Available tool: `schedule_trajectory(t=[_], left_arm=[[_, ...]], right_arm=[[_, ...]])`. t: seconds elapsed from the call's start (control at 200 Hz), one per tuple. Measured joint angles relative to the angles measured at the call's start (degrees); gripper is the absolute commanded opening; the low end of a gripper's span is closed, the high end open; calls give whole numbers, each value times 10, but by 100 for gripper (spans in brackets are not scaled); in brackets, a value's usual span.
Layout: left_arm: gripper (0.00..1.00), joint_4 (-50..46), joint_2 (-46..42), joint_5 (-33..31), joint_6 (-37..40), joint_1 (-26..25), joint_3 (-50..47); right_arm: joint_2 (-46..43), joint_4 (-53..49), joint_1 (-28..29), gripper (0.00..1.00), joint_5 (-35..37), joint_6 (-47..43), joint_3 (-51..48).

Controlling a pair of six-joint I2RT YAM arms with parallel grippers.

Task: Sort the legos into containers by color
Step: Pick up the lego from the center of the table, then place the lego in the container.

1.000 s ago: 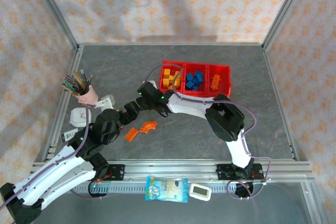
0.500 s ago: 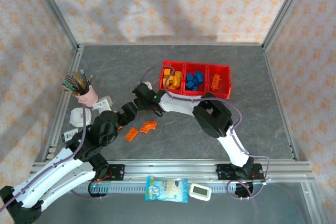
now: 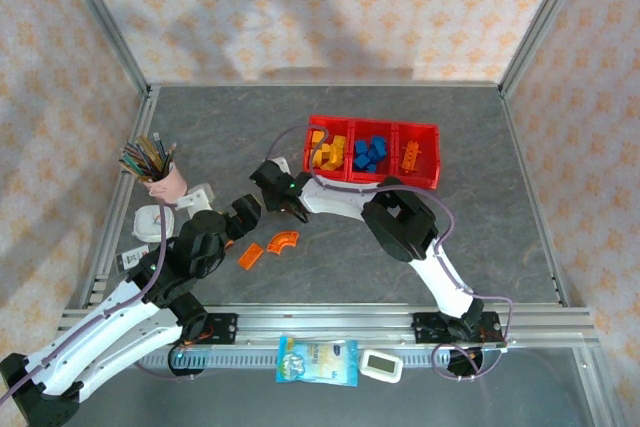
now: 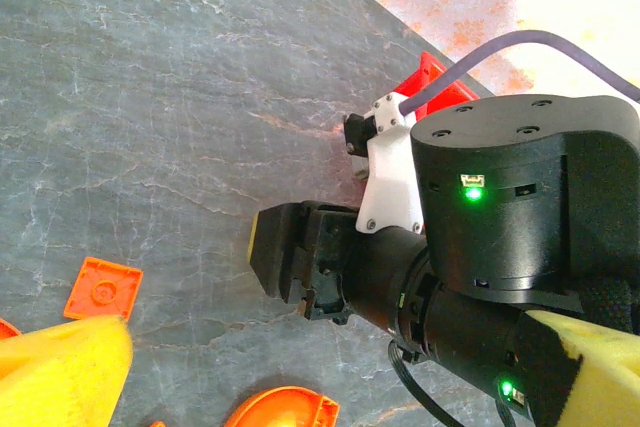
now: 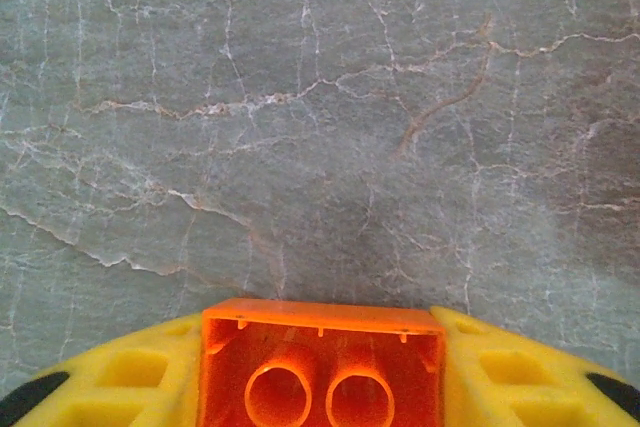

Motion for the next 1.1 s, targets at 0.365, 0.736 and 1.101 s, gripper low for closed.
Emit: schedule_trajectory(t=[0.365, 0.736, 1.101], left_arm=[[99, 2, 14, 19, 12, 0, 11], [99, 76, 110, 108, 58, 3, 48], [99, 184, 260, 181, 93, -34, 88]], right_arm=[[-112, -11, -5, 40, 0, 16, -69], [-319, -20, -114, 42, 18, 53, -216], [-396, -29, -303, 44, 37, 56, -284]])
